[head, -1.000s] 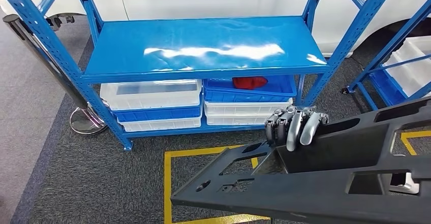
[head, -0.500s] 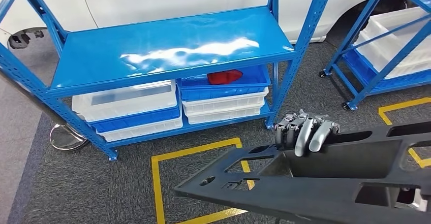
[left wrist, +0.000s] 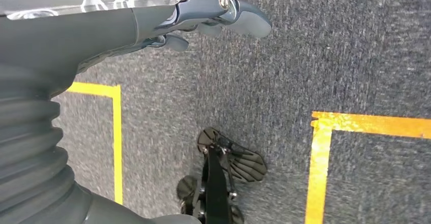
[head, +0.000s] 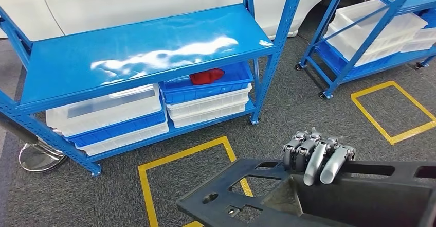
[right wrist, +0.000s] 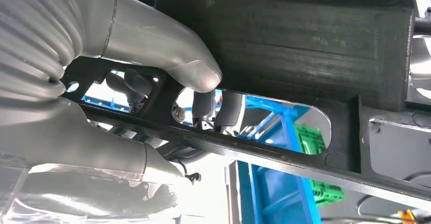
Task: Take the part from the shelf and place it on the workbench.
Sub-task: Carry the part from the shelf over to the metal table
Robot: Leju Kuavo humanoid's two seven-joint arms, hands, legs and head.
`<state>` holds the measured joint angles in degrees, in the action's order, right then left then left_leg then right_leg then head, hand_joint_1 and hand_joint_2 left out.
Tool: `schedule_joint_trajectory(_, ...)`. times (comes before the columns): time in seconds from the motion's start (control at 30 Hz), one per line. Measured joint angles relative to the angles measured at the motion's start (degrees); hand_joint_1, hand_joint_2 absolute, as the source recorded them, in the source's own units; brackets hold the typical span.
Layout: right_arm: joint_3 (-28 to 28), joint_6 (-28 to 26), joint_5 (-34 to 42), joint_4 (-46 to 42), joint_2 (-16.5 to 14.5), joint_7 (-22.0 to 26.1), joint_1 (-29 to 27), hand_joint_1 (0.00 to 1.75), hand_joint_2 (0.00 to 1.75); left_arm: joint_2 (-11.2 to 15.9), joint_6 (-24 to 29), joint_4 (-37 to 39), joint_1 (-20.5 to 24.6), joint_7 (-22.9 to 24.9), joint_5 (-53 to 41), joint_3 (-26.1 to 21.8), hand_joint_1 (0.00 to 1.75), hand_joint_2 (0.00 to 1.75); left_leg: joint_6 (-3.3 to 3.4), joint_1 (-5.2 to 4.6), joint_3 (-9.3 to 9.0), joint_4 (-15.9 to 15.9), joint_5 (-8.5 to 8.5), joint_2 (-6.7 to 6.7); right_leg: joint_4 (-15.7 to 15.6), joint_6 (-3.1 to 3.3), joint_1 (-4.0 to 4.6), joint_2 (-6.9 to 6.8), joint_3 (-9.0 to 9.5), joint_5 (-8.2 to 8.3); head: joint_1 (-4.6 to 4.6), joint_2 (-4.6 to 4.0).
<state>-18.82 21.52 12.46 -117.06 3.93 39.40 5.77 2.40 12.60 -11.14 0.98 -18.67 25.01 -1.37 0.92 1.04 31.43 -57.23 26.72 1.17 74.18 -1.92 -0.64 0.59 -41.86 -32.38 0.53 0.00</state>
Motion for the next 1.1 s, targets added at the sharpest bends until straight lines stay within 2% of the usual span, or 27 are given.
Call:
schedule_joint_trajectory(0.03, -0.16, 0.01, -0.01, -0.14, 0.08, 0.21, -0.43, 1.75, 1.75, -0.06, 0.14, 0.01, 0.02, 0.07, -0.12, 0.11, 0.0, 1.75, -0.04, 0.0, 0.0, -0.02, 0.03, 0.65, -0.25, -0.07, -0.11, -0.19, 0.21, 0.64, 0.01, 0.0)
schedule_joint_trajectory(0.07, -0.3, 0.09, 0.04, -0.2, 0.16, 0.36, -0.67, 1.75, 1.75, -0.14, 0.29, 0.01, 0.07, 0.11, -0.21, 0.19, 0.0, 1.75, -0.12, 0.0, -0.04, -0.03, 0.08, 1.27, -2.91, -0.04, -0.16, -0.55, 1.69, 2.23, 0.01, 0.0)
schedule_joint_trajectory(0.1, -0.46, 0.23, 0.12, -0.24, 0.24, 0.45, -0.77, 1.75, 1.75, -0.27, 0.4, 0.01, 0.14, 0.14, -0.26, 0.23, 0.0, 1.75, -0.23, -0.01, -0.14, -0.04, 0.14, 1.86, -7.2, 0.14, -0.13, -1.34, 4.09, 4.18, 0.01, 0.0)
schedule_joint_trajectory(0.17, -0.88, 0.62, 0.41, -0.24, 0.31, 0.51, -0.74, 1.75, 1.75, -0.53, 0.51, 0.01, 0.24, 0.27, -0.17, 0.26, 0.0, 1.75, -0.68, -0.2, -0.32, -0.05, 0.31, 2.78, -14.53, 0.84, 0.35, -3.15, 8.04, 6.47, -0.03, 0.0)
schedule_joint_trajectory(0.2, -1.09, 0.78, 0.57, -0.22, 0.31, 0.52, -0.7, 1.75, 1.75, -0.64, 0.53, 0.01, 0.3, 0.37, -0.06, 0.27, 0.0, 1.75, -0.99, -0.28, -0.38, -0.05, 0.36, 3.17, -16.19, 1.23, 0.59, -3.59, 8.83, 6.76, -0.07, 0.0)
schedule_joint_trajectory(0.23, -1.28, 0.9, 0.72, -0.19, 0.32, 0.53, -0.68, 1.75, 1.75, -0.74, 0.56, 0.01, 0.38, 0.49, 0.07, 0.27, 0.0, 1.75, -1.34, -0.34, -0.46, 0.02, 0.38, 3.56, -16.54, 1.59, 0.81, -3.47, 8.83, 6.65, -0.1, 0.0)
schedule_joint_trajectory(0.3, -1.57, 1.01, 0.87, -0.08, 0.33, 0.52, -0.68, 1.75, 1.75, -0.97, 0.6, 0.01, 0.55, 0.64, 0.3, 0.27, 0.0, 1.75, -2.04, -0.31, -0.7, 0.07, 0.52, 3.97, -16.92, 2.24, 0.71, -2.41, 8.75, 6.99, -0.14, 0.0)
schedule_joint_trajectory(0.33, -1.69, 1.01, 0.9, 0.0, 0.33, 0.51, -0.62, 1.75, 1.75, -1.09, 0.61, 0.0, 0.58, 0.68, 0.31, 0.27, 0.0, 1.75, -2.31, -0.27, -0.58, -0.51, 1.1, 3.31, -17.22, 2.57, 0.56, -1.93, 8.86, 7.21, -0.15, 0.0)
schedule_joint_trajectory(0.37, -1.81, 0.96, 0.92, 0.09, 0.33, 0.51, -0.55, 1.75, 1.75, -1.17, 0.61, 0.0, 0.55, 0.76, 0.27, 0.28, 0.0, 1.75, -2.49, -0.21, 0.1, -2.29, 2.37, 2.27, -17.53, 2.89, 0.41, -1.44, 8.99, 7.44, -0.21, 0.0)
schedule_joint_trajectory(0.43, -2.01, 0.91, 1.06, 0.3, 0.34, 0.51, -0.53, 1.75, 1.75, -1.22, 0.65, 0.01, 0.39, 0.98, 0.19, 0.29, 0.0, 1.75, -2.62, -0.08, 3.23, -9.26, 6.23, 0.02, -17.71, 3.33, 0.39, -0.45, 9.01, 7.68, -0.33, 0.0)
schedule_joint_trajectory(0.47, -2.07, 1.03, 1.24, 0.44, 0.36, 0.51, -0.64, 1.75, 1.75, -1.23, 0.73, 0.02, 0.3, 1.12, 0.18, 0.3, 0.0, 1.75, -2.66, -0.05, 5.12, -13.24, 7.88, -0.43, -17.65, 3.44, 0.47, 0.12, 8.92, 7.72, -0.39, 0.0)
schedule_joint_trajectory(0.5, -2.09, 1.32, 1.51, 0.59, 0.38, 0.51, -0.77, 1.75, 1.75, -1.25, 0.83, 0.03, 0.2, 1.22, 0.22, 0.3, 0.0, 1.75, -2.68, -0.05, 6.43, -15.89, 8.51, -0.61, -17.54, 3.49, 0.55, 0.77, 8.85, 7.72, -0.4, 0.0)
schedule_joint_trajectory(0.53, -2.1, 1.74, 1.79, 0.76, 0.41, 0.51, -0.85, 1.75, 1.75, -1.29, 0.94, 0.04, 0.12, 1.29, 0.26, 0.3, 0.0, 1.75, -2.65, -0.05, 6.82, -16.52, 8.02, -0.68, -17.39, 3.5, 0.59, 1.48, 8.81, 7.71, -0.39, 0.0)
schedule_joint_trajectory(0.57, -2.09, 2.26, 1.99, 0.94, 0.43, 0.51, -0.89, 1.75, 1.75, -1.35, 0.99, 0.05, 0.06, 1.33, 0.28, 0.3, 0.0, 1.75, -2.56, -0.04, 6.02, -14.62, 6.35, -0.83, -17.2, 3.45, 0.61, 2.23, 8.79, 7.67, -0.4, 0.0)
schedule_joint_trajectory(0.6, -2.06, 2.81, 2.07, 1.11, 0.44, 0.51, -0.88, 1.75, 1.75, -1.42, 0.98, 0.05, 0.01, 1.34, 0.25, 0.31, 0.0, 1.75, -2.41, -0.02, 4.37, -10.89, 4.05, -1.4, -16.98, 3.37, 0.6, 2.98, 8.78, 7.61, -0.41, 0.0)
schedule_joint_trajectory(0.67, -1.9, 3.66, 1.8, 1.39, 0.44, 0.51, -0.75, 1.75, 1.75, -1.54, 0.84, 0.1, 0.01, 1.38, -0.11, 0.39, 0.0, 1.75, -2.06, 0.06, 1.01, -3.4, 1.05, -3.73, -16.5, 3.02, 0.63, 4.32, 8.55, 7.48, -0.38, -0.01)
schedule_joint_trajectory(0.7, -1.79, 3.86, 1.61, 1.48, 0.43, 0.51, -0.67, 1.75, 1.75, -1.6, 0.75, 0.13, 0.03, 1.4, -0.37, 0.49, 0.0, 1.75, -1.93, 0.02, 0.19, -1.42, 0.57, -4.55, -16.32, 2.72, 0.58, 4.87, 8.34, 7.48, -0.37, -0.01)
schedule_joint_trajectory(0.73, -1.66, 3.92, 1.45, 1.54, 0.43, 0.51, -0.62, 1.75, 1.75, -1.67, 0.68, 0.16, 0.11, 1.42, -0.6, 0.6, 0.0, 1.75, -1.78, -0.07, -0.06, -0.75, 0.69, -4.85, -16.23, 2.37, 0.48, 5.4, 8.11, 7.56, -0.36, -0.01)
schedule_joint_trajectory(0.8, -1.42, 3.87, 1.22, 1.57, 0.43, 0.51, -0.61, 1.75, 1.75, -1.87, 0.46, 0.16, 0.37, 1.39, -0.83, 0.88, 0.0, 1.75, -1.24, -0.11, -0.23, -0.37, 0.35, -3.66, -16.23, 1.64, 0.28, 6.28, 7.81, 7.77, -0.37, 0.0)
schedule_joint_trajectory(0.83, -1.31, 3.85, 1.13, 1.56, 0.44, 0.52, -0.62, 1.75, 1.75, -1.97, 0.33, 0.16, 0.46, 1.35, -0.87, 1.01, 0.0, 1.75, -0.85, 0.0, -0.37, -0.1, 0.14, -3.01, -15.79, 1.37, 0.32, 5.8, 7.54, 7.46, -0.32, -0.01)
schedule_joint_trajectory(0.87, -1.23, 3.84, 1.05, 1.55, 0.44, 0.53, -0.6, 1.75, 1.75, -2.06, 0.22, 0.16, 0.47, 1.3, -0.9, 1.11, 0.0, 1.75, -0.48, 0.13, -0.48, 0.19, -0.06, -2.29, -14.36, 1.11, 0.39, 4.66, 6.81, 6.53, -0.15, -0.01)
schedule_joint_trajectory(0.93, -1.13, 3.84, 0.87, 1.54, 0.44, 0.54, -0.64, 1.75, 1.75, -2.13, 0.13, 0.16, 0.35, 1.2, -0.94, 1.22, 0.0, 1.75, -0.04, 0.11, -0.48, 0.44, -0.19, -0.91, -8.09, 0.66, 0.32, 1.52, 3.75, 3.14, 0.17, -0.01)
schedule_joint_trajectory(0.97, -1.07, 3.84, 0.69, 1.52, 0.44, 0.53, -0.88, 1.75, 1.75, -2.14, 0.11, 0.16, 0.27, 1.19, -0.96, 1.27, 0.0, 1.75, 0.02, 0.03, -0.42, 0.42, -0.17, -0.21, -4.09, 0.4, 0.13, 0.59, 1.78, 1.42, 0.28, -0.01)
schedule_joint_trajectory(1.0, -1.01, 3.88, 0.4, 1.41, 0.44, 0.53, -1.37, 1.75, 1.75, -2.14, 0.11, 0.16, 0.21, 1.24, -0.97, 1.32, 0.0, 1.75, 0.03, -0.02, -0.4, 0.4, -0.14, 0.48, -1.07, 0.18, -0.08, 0.15, 0.3, 0.49, 0.28, -0.01)
schedule_joint_trajectory(1.03, -0.92, 4.01, 0.08, 1.22, 0.44, 0.53, -2.02, 1.75, 1.75, -2.14, 0.11, 0.16, 0.18, 1.34, -0.98, 1.37, 0.0, 1.75, -0.02, -0.04, -0.4, 0.39, -0.09, 1.14, 0.03, 0.0, -0.27, -0.11, -0.23, 0.6, 0.3, -0.01)
schedule_joint_trajectory(1.07, -0.81, 4.26, -0.19, 0.95, 0.44, 0.53, -2.65, 1.75, 1.75, -2.17, 0.12, 0.16, 0.18, 1.49, -0.99, 1.4, 0.0, 1.75, -0.12, -0.04, -0.45, 0.36, -0.01, 1.77, -1.22, -0.11, -0.42, -0.39, 0.44, 1.74, 0.3, 0.0)
schedule_joint_trajectory(1.1, -0.63, 4.6, -0.37, 0.69, 0.44, 0.52, -3.1, 1.75, 1.75, -2.23, 0.14, 0.16, 0.2, 1.67, -1.0, 1.43, 0.0, 1.75, -0.28, -0.04, -0.55, 0.32, 0.1, 2.34, -4.65, -0.11, -0.52, -0.96, 2.25, 3.61, 0.3, 0.0)
